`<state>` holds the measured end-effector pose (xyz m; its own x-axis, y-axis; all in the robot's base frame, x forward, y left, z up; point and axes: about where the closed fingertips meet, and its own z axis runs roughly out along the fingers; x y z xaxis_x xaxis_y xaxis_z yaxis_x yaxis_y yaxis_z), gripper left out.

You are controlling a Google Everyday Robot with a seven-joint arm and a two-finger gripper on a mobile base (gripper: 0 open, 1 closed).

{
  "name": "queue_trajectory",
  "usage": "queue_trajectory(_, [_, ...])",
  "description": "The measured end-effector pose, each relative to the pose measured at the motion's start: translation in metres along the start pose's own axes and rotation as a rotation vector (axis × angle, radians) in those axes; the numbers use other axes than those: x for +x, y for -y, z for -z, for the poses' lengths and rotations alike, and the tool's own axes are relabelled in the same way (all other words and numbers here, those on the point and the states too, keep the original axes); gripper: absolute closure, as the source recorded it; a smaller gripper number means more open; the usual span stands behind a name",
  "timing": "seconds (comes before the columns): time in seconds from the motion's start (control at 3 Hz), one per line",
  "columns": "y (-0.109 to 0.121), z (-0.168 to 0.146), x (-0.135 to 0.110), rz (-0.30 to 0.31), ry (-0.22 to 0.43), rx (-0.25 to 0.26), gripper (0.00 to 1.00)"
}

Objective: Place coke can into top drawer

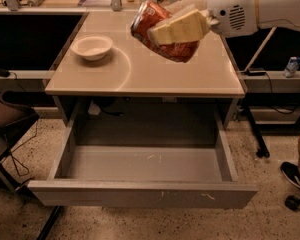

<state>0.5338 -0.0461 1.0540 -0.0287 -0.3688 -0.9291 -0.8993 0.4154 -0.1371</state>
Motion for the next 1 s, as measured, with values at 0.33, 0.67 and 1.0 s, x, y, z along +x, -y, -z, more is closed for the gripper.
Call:
queue_trajectory(0.33, [-0.011, -0.027, 0.026, 0.009, -0.008, -0.011, 1.00])
queue_trajectory(0.67, [-0.025, -0.066, 0.089, 0.017, -0.055, -0.064, 1.00])
queue_trajectory(1.0, [-0.029, -0.083, 0.141, 0.009, -0.103, -0.132, 1.00])
